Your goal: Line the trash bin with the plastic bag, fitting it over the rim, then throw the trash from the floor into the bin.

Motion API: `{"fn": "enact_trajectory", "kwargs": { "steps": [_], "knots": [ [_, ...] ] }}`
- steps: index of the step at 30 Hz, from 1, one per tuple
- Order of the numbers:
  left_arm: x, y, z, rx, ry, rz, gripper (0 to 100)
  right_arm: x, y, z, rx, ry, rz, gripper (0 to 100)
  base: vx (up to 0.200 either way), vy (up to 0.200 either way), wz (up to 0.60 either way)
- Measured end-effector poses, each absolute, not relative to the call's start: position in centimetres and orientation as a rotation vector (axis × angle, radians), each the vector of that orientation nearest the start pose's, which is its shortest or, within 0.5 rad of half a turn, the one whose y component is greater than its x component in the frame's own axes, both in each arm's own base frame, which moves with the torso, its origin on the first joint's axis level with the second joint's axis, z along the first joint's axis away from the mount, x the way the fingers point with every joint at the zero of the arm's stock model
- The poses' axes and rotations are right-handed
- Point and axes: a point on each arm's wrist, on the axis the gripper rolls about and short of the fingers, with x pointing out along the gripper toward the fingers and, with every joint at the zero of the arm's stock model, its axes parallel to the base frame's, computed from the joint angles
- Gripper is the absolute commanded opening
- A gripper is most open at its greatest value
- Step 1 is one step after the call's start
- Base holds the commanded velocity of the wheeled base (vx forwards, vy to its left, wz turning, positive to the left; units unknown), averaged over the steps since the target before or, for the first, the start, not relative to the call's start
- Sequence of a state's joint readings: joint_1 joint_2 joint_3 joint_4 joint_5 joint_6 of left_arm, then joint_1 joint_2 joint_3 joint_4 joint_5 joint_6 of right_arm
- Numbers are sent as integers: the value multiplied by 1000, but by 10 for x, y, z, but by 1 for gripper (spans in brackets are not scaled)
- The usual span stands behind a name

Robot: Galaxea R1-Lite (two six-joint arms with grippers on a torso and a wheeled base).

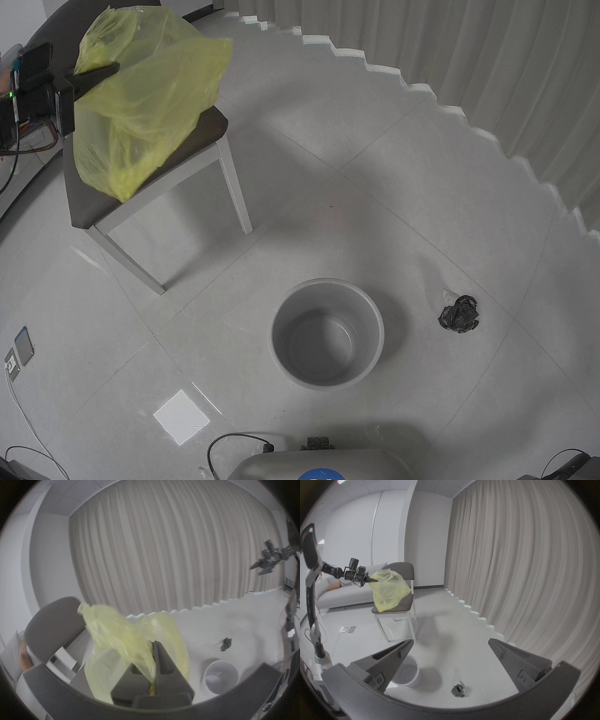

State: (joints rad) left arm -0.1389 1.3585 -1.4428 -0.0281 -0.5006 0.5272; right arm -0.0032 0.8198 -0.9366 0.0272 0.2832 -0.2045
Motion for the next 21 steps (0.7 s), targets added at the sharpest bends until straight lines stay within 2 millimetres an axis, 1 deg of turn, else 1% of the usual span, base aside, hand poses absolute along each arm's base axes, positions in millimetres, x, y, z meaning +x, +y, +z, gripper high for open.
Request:
{"fn": "enact_trajectory", "kwargs": {
  "steps": [5,8,10,14,21],
  "knots": [
    [168,-59,402,596,-329,-731,0,78,10,341,-161,-91,324,100,0,0,0],
    [156,-66,403,609,-347,-791,0,86,12,348,-146,-84,340,100,0,0,0],
    [147,-74,402,632,-362,-852,0,95,13,353,-127,-74,353,100,0,0,0],
    [142,-82,393,670,-324,-934,0,110,16,356,-103,-51,371,100,0,0,0],
    [142,-88,376,790,-230,-1025,0,140,21,356,-89,0,393,100,0,0,0]
  ]
}}
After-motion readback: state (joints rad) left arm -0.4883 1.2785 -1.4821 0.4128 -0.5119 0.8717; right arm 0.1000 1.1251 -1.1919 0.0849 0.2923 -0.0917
